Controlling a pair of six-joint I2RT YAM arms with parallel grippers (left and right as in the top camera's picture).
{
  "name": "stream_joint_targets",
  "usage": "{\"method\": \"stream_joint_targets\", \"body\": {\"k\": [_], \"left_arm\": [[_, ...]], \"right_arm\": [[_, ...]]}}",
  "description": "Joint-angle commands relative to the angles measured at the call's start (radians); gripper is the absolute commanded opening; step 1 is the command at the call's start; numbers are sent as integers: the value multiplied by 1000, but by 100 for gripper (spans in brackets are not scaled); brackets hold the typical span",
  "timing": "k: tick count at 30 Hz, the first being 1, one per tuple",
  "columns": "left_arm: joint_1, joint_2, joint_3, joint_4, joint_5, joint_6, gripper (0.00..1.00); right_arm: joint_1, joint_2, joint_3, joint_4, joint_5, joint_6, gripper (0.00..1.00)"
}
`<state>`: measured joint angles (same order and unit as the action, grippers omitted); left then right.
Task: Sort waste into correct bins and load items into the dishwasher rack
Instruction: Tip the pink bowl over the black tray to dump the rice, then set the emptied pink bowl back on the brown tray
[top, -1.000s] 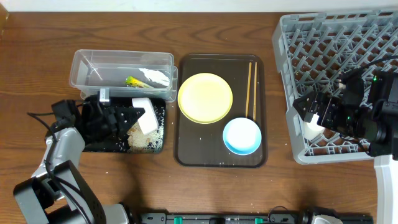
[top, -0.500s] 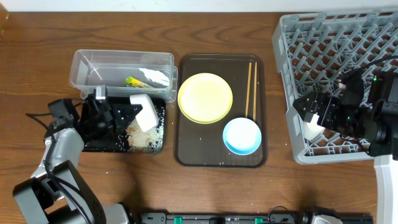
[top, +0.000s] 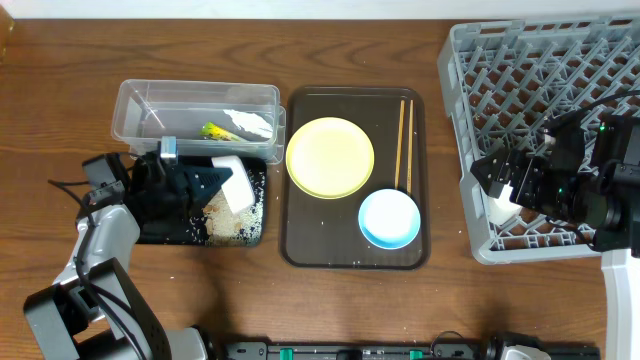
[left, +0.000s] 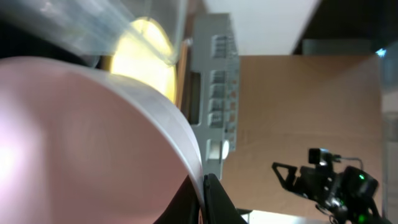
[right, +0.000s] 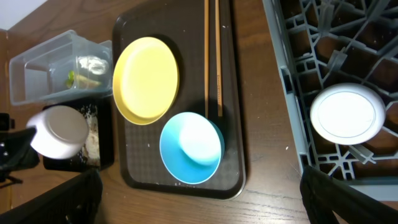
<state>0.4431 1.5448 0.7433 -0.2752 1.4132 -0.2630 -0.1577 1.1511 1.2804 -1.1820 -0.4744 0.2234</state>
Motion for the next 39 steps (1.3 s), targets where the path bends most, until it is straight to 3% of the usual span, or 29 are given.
{"method": "stream_joint_targets", "body": {"k": [1, 11, 15, 18, 23, 29, 32, 36, 39], "left_arm": [[-4, -18, 8, 76, 160, -58, 6], [-27, -40, 8, 74, 57, -100, 6], [-116, -140, 8, 45, -92, -187, 6], [-248, -268, 18, 45, -260, -261, 6], [-577, -430, 20, 3, -708, -335, 6], [-979, -367, 20, -87, -1216, -341, 6], [-1104, -276, 20, -66, -1344, -350, 6], [-1184, -170, 26, -17, -1364, -360, 7], [-1209, -110, 39, -15, -1366, -360, 15]], "right_arm": [[14, -1, 13, 0, 0, 0, 99], [14, -1, 13, -5, -1, 0, 99], [14, -1, 13, -6, 0, 0, 99], [14, -1, 13, 0, 0, 0, 99], [14, -1, 13, 5, 0, 0, 99], [14, -1, 13, 11, 3, 0, 99], [14, -1, 13, 11, 3, 0, 99], [14, -1, 13, 11, 3, 0, 99], [14, -1, 13, 9, 3, 0, 99]]}}
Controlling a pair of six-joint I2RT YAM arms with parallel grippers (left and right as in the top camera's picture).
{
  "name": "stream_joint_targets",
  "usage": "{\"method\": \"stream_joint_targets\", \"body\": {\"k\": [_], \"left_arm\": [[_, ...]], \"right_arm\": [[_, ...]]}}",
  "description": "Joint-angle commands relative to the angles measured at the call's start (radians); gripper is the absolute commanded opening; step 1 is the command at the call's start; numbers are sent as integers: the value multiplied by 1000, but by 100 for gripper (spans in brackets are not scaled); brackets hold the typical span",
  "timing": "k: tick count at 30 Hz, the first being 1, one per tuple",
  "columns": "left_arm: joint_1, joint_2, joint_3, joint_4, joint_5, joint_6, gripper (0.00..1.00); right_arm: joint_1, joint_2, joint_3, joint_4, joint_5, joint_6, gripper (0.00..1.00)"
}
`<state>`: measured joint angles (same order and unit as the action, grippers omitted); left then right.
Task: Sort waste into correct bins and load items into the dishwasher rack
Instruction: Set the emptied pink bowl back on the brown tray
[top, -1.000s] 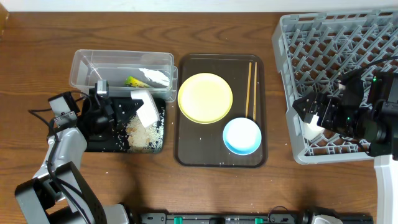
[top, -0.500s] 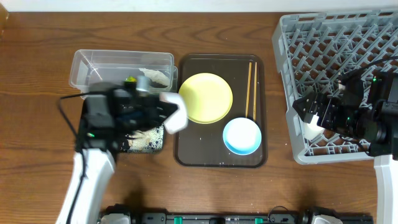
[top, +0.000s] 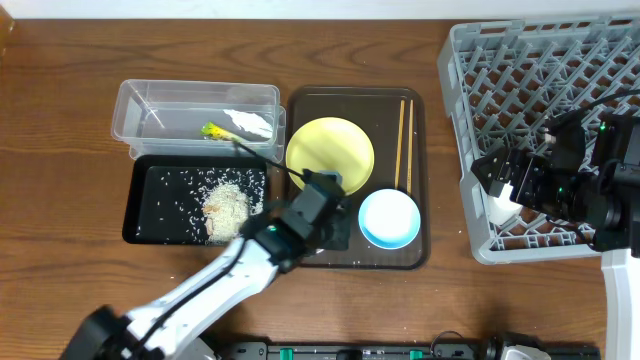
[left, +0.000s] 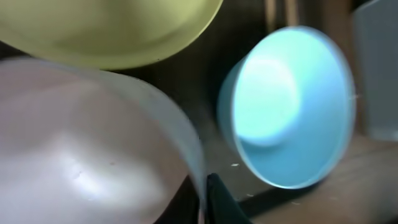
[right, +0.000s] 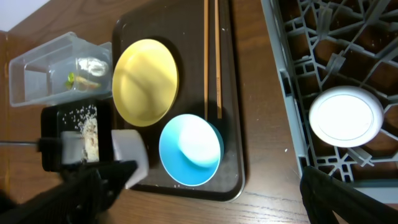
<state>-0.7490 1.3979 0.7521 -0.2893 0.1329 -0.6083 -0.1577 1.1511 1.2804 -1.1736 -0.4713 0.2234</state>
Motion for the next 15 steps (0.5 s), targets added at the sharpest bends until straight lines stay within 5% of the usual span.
{"method": "stream_joint_targets", "body": {"k": [1, 5, 15], "left_arm": [[-18, 48, 33, -1, -86, -15, 17], [-18, 43, 66, -44, -89, -14, 30], [-6, -62, 370, -429, -215, 84, 51]], "right_arm": [[14, -1, 13, 0, 0, 0, 99], [14, -1, 13, 1, 0, 0, 99], [60, -1, 13, 13, 0, -57, 99]]}}
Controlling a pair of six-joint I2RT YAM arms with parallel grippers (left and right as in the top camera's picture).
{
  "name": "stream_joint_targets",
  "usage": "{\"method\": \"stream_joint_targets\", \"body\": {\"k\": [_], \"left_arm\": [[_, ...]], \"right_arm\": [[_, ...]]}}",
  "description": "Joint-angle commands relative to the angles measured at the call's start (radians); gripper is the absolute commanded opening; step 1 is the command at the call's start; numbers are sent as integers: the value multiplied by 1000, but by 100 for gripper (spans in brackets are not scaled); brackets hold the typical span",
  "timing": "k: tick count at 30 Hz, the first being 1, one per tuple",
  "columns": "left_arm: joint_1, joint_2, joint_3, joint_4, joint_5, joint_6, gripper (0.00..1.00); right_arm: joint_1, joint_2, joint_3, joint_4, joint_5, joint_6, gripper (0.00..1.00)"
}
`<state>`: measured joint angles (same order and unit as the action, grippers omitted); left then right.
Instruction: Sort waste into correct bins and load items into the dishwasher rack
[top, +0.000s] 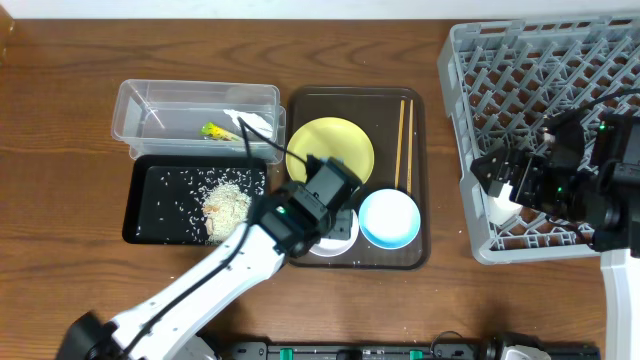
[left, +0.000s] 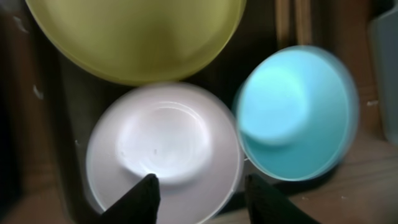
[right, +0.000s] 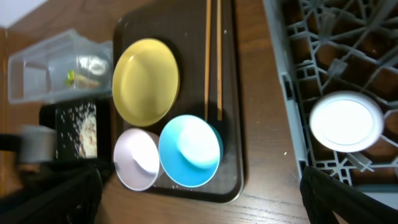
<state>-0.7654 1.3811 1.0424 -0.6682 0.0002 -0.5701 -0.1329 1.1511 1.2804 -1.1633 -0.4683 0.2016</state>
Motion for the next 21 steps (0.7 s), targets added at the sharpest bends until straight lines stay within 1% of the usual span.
{"method": "stream_joint_targets", "body": {"k": [1, 3, 5, 9, 12, 17, 21], "left_arm": [[18, -59, 101, -77, -99, 46, 52], [44, -100, 135, -124, -137, 58, 55], [80, -151, 150, -154, -163, 63, 60], [172, -266, 154, -188, -171, 84, 67], [249, -351, 154, -219, -171, 104, 69], [356, -476, 154, -248, -171, 225, 69], [398, -544, 154, -280, -171, 245, 70]], "right_arm": [[48, -1, 13, 5, 0, -35, 99], [70, -1, 12, 12, 17, -35, 98], [92, -1, 12, 18, 47, -35, 97], [134, -1, 12, 28, 76, -35, 97], [169, 1, 11, 43, 76, -35, 97], [211, 3, 11, 72, 105, -42, 99], [213, 7, 11, 80, 106, -42, 99]]}}
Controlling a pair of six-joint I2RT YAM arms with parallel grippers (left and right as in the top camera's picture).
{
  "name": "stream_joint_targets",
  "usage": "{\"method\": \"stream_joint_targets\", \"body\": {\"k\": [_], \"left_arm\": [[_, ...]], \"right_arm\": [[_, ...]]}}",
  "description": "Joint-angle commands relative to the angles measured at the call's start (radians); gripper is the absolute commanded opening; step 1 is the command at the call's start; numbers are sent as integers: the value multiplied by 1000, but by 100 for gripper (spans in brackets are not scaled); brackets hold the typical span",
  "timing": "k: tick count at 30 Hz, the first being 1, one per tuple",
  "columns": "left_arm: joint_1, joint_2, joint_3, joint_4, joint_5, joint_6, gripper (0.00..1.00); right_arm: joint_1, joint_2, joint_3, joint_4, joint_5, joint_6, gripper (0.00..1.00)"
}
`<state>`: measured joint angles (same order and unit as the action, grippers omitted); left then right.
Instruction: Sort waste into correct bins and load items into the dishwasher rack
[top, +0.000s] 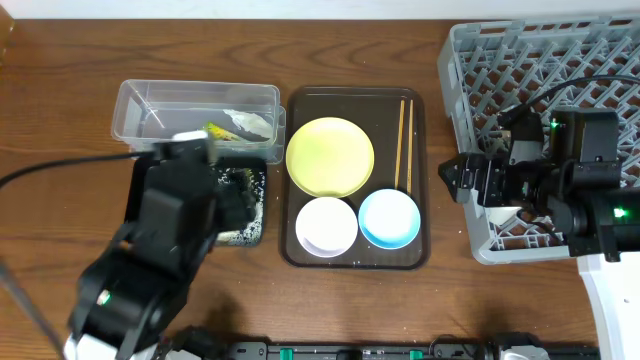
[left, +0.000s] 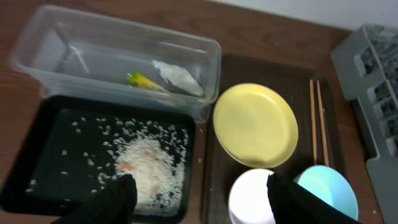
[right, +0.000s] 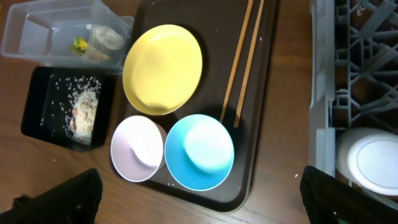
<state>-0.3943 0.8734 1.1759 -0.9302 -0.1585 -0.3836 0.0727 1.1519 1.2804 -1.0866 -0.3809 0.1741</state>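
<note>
A brown tray (top: 300, 110) holds a yellow plate (top: 330, 157), a white bowl (top: 327, 226), a blue bowl (top: 390, 218) and two chopsticks (top: 404, 130). Left of it, a black tray (left: 56, 155) carries spilled rice (left: 149, 165). Behind that stands a clear bin (left: 112, 31) with a wrapper (left: 177, 76) in it. My left gripper (left: 200, 190) hangs open and empty high over the black tray's right edge. My right gripper (right: 200, 190) is open and empty above the front of the brown tray. Another white bowl (right: 372, 163) lies in the grey dish rack (top: 540, 70).
The rack fills the right side of the table, its left wall (right: 320, 81) close to the brown tray. My left arm (top: 170, 230) covers much of the black tray from above. Bare wood (top: 60, 150) lies to the far left.
My left gripper, then open just above the white bowl on the brown tray, now sits higher and farther left over the black tray. My right arm has shifted left toward the brown tray.
First my left gripper held the white bowl tipped over the black tray with rice. Then it held the bowl over the brown tray. After that the bowl stood beside the blue bowl with the gripper open above it. Now that gripper is away to the left.
</note>
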Motion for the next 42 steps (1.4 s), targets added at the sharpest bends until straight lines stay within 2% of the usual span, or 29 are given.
{"method": "stream_joint_targets", "body": {"k": [1, 6, 8, 10, 36, 39, 42], "left_arm": [[33, -49, 21, -26, -13, 58, 70], [45, -81, 21, -56, -15, 58, 75], [45, -80, 21, -60, -15, 58, 81], [45, -77, 20, -61, -14, 58, 83], [52, -97, 16, -57, -41, 78, 91], [107, -146, -37, 12, -53, 77, 92], [200, -221, -190, 193, -51, 77, 92]], "right_arm": [[7, 8, 11, 3, 18, -14, 99], [7, 14, 11, 2, 18, -14, 99], [7, 14, 11, 2, 18, -14, 99], [7, 14, 11, 2, 18, -14, 99], [7, 14, 11, -6, 18, -14, 99], [7, 14, 11, -6, 18, -14, 99], [7, 14, 11, -6, 18, -14, 99]]}}
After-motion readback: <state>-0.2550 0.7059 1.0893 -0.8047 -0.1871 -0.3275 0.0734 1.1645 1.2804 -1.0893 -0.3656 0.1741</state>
